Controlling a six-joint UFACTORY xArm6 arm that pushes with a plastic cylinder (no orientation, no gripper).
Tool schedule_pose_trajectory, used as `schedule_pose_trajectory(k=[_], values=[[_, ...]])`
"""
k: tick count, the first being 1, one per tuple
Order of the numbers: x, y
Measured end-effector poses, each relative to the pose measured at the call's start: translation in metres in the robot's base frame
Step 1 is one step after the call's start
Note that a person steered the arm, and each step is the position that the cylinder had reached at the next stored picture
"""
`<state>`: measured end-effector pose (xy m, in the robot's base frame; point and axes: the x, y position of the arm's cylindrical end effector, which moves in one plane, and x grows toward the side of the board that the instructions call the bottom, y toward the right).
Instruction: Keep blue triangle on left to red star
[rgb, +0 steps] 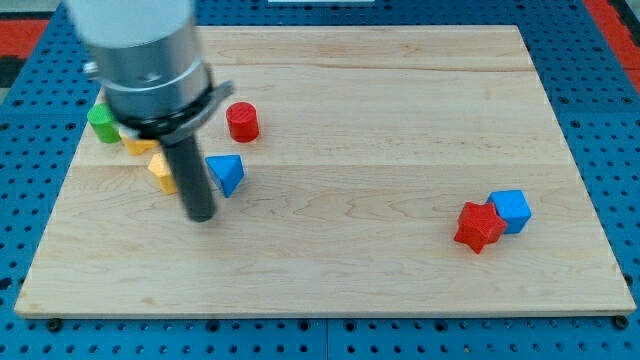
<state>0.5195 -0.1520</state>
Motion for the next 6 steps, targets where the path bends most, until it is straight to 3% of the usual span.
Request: schedule_pose_trajectory(k=[1, 3, 6], values=[[-0.018, -0.06], [-0.06, -0.048], [-0.061, 0.109]])
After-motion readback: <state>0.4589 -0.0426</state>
